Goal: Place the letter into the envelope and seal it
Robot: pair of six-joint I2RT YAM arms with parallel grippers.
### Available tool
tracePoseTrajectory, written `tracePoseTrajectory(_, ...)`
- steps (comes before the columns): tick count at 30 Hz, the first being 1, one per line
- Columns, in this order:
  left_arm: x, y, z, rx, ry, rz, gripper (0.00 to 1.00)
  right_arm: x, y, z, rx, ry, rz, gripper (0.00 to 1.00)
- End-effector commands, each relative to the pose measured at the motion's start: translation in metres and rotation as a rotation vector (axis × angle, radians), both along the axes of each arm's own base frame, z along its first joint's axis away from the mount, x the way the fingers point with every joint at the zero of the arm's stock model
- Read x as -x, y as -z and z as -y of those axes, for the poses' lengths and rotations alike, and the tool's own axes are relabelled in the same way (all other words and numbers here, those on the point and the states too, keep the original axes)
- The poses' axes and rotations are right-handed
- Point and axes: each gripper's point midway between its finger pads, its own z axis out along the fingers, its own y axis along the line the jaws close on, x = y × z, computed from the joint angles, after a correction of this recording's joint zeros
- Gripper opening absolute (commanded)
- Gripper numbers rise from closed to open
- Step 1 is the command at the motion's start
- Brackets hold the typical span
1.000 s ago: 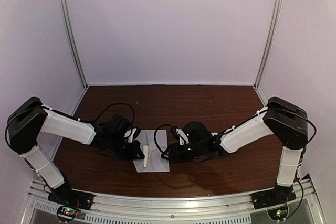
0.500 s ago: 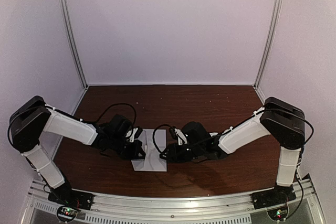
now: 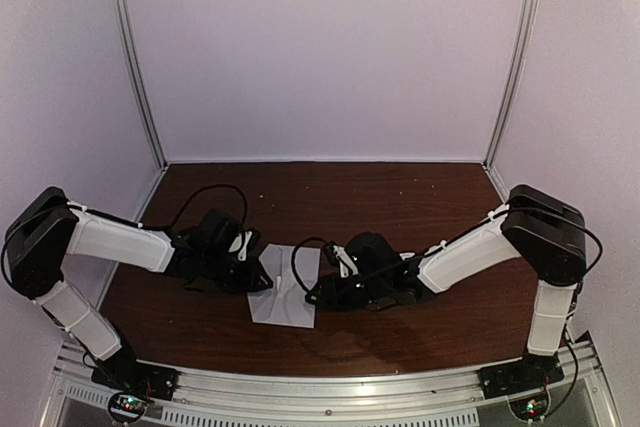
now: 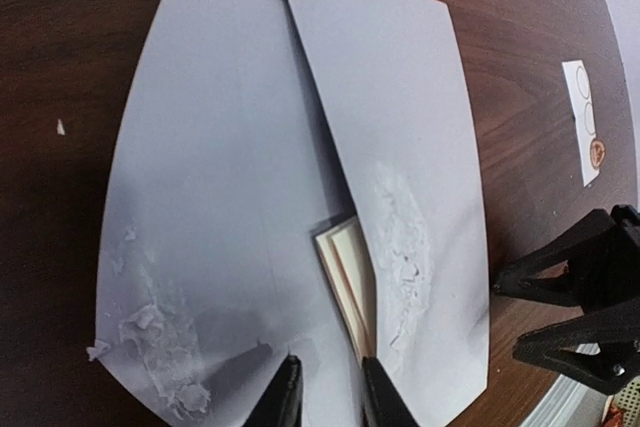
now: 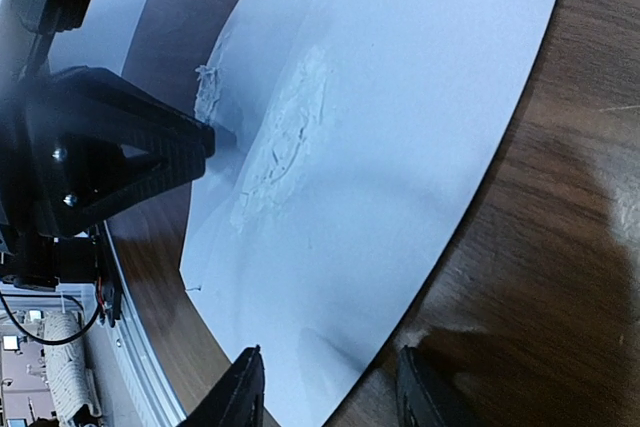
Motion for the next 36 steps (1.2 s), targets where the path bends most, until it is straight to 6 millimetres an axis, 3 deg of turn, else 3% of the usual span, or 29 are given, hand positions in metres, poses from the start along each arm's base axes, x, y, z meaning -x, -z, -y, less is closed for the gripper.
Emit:
tracePoseTrajectory(1,-0.016,-0.018,0.003,0.038,-0.014,0.063,0.25,0.004,0.025,0.025,0.138,0.032,-0.028,0.47)
tracePoseTrajectory(8,-0.024,-0.015,0.023,0.108,0.025,0.041,0.41,-0.005,0.025,0.026,0.139,0.048,-0.023,0.51)
tracePoseTrajectory(16,-0.028,-0.009,0.032,0.127,0.04,0.024,0.51,-0.008,0.031,0.023,0.145,0.042,-0.027,0.52)
tracePoseTrajectory(24,-0.027,-0.003,0.037,0.141,0.057,0.002,0.52,-0.009,0.037,0.019,0.147,0.034,-0.036,0.52)
tracePoseTrajectory(36,-0.022,0.0,0.041,0.17,0.08,-0.014,0.42,-0.012,0.044,0.017,0.155,0.035,-0.041,0.52)
